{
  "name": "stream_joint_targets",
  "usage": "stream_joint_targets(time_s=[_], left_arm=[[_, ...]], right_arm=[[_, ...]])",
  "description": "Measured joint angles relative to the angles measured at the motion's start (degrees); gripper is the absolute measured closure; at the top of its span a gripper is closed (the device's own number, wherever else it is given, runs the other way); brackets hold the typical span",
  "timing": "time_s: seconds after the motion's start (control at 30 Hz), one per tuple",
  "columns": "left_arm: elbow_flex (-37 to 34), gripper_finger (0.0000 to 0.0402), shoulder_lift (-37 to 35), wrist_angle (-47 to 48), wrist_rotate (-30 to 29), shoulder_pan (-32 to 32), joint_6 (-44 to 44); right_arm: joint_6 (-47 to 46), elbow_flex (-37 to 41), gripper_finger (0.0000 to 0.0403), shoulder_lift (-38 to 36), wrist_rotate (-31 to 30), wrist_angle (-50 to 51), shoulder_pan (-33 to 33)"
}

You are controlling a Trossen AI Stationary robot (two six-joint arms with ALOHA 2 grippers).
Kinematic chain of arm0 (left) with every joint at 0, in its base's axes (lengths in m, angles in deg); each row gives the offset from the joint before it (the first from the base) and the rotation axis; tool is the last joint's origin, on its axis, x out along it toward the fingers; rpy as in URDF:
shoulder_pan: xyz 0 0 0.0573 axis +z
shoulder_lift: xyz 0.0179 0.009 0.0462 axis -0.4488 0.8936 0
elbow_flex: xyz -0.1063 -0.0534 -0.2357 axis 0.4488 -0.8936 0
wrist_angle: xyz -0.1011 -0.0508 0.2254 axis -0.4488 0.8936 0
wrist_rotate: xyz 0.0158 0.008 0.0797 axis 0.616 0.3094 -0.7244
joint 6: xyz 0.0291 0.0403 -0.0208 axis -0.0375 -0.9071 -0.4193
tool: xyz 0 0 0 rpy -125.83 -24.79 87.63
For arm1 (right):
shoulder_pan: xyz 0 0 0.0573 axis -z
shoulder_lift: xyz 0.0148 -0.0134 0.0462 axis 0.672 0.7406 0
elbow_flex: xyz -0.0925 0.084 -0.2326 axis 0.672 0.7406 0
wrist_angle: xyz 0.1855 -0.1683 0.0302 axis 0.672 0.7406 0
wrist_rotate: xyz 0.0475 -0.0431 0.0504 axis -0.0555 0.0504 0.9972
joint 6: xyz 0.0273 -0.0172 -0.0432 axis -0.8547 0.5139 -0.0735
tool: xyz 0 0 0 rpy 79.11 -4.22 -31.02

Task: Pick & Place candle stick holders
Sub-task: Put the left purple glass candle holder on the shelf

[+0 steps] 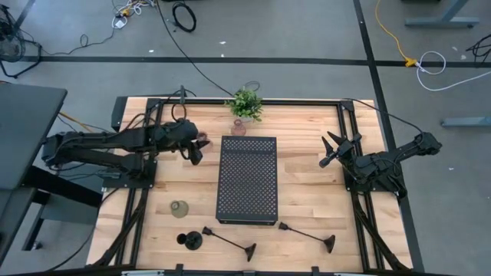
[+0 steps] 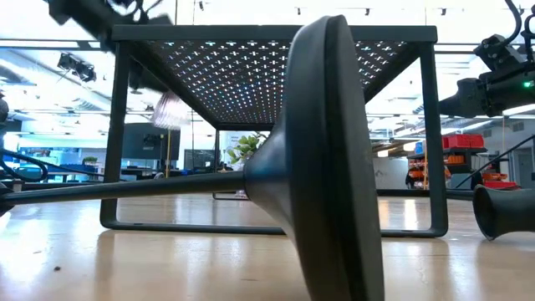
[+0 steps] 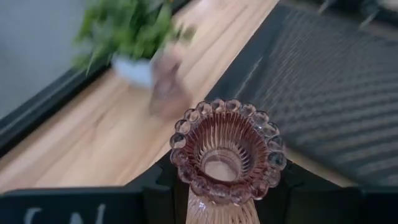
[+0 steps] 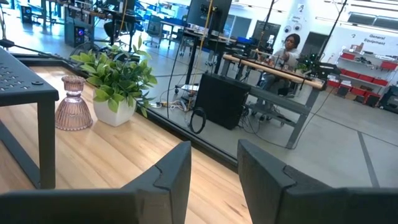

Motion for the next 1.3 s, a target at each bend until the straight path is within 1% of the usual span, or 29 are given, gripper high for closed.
stream_joint_targets(time_s=[0.17, 0.27, 0.37, 0.5, 0.67, 0.83, 1.07, 1.3], left_arm=[[5.53, 0.0273, 0.0, -0.37, 0.0, -3.57, -0.94], [7.07, 0.0273, 0.72, -2.17, -0.04, -5.28, -2.66], [8.23, 0.0273, 3.29, -5.35, 0.71, -6.05, -3.06], [10.11, 0.0273, 8.86, -8.7, 5.25, -5.74, -5.84], [14.57, 0.0273, 16.74, -8.64, 5.72, -4.26, -7.75], [19.58, 0.0273, 23.28, -8.57, 9.51, -2.52, -8.77], [25.64, 0.0273, 27.72, -7.49, 11.24, -1.79, -10.24], [26.56, 0.0273, 28.56, -7.44, 12.36, -1.81, -9.12]], right_arm=[[-0.01, 0.0, 0.0273, 0.0, 0.02, 0.0, 0.01], [0.0, 0.0, 0.0273, 0.0, 0.01, 0.0, 0.0], [0.0, 0.0, 0.0273, 0.02, 0.0, 0.0, -0.01], [0.0, 0.0, 0.0273, 0.02, 0.01, 0.0, 0.0], [-0.02, 0.0, 0.0273, 0.0, 1.53, -0.34, 0.01], [-0.02, 0.01, 0.0273, 0.02, 4.32, -0.89, 0.0], [-0.02, 0.0, 0.0273, 0.0, 6.47, -1.76, 0.0], [-0.02, 0.0, 0.0273, 0.02, 6.56, -2.14, -0.01]])
